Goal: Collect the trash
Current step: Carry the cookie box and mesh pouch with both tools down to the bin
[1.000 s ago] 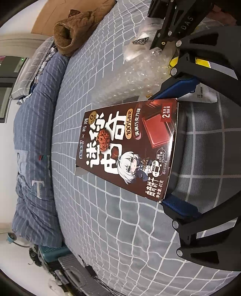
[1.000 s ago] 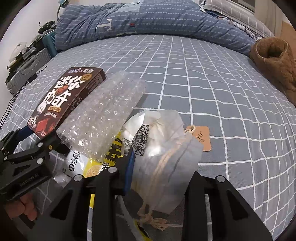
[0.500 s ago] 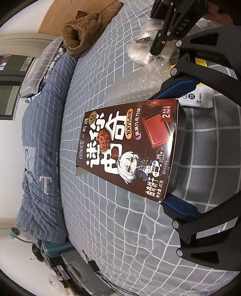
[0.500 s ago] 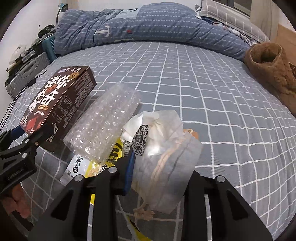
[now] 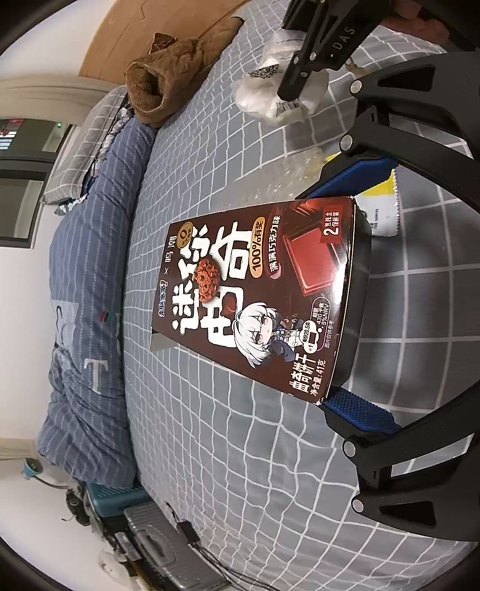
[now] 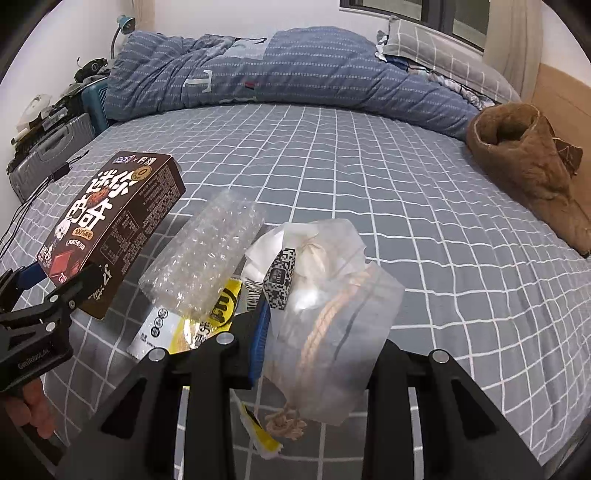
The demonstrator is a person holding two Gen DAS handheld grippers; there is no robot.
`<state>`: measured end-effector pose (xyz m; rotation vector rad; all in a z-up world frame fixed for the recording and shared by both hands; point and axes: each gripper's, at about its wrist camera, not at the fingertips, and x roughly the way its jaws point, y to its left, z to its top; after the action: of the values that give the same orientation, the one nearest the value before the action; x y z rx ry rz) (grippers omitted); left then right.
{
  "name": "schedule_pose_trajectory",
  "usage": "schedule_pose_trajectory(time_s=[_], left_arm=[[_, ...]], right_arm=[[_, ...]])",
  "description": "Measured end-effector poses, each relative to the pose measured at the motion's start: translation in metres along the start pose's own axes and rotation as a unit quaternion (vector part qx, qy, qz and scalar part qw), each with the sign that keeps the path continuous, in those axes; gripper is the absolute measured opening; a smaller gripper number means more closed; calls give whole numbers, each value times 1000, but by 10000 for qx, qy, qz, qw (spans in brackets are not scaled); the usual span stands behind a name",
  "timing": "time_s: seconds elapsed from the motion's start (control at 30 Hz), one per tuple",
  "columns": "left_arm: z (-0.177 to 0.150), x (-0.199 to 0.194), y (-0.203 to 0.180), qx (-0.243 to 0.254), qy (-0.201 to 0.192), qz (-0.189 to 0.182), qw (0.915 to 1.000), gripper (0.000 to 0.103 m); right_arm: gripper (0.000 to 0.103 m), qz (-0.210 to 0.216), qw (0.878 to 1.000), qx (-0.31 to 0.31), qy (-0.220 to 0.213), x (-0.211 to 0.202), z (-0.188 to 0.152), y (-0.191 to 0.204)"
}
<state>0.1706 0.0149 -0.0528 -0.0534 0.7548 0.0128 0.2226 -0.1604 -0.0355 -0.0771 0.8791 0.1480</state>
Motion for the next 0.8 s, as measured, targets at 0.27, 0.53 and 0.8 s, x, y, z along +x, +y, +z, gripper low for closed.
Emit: schedule_pose_trajectory(time_s=[0.27,0.53,0.8], left_arm=[[-13,-16,-1,38,-17,-18,10000,90],[-21,-33,-1,21,-40,-61,10000,90],[-32,-49,-6,26,-78,-115,9999,90]], right_arm=[[29,-7,10000,-10,-75,-16,-9,6],[29,-10,9999,-5,-107,-33,-23,13],[29,-31,9998,58,-195,-55,-36,19]])
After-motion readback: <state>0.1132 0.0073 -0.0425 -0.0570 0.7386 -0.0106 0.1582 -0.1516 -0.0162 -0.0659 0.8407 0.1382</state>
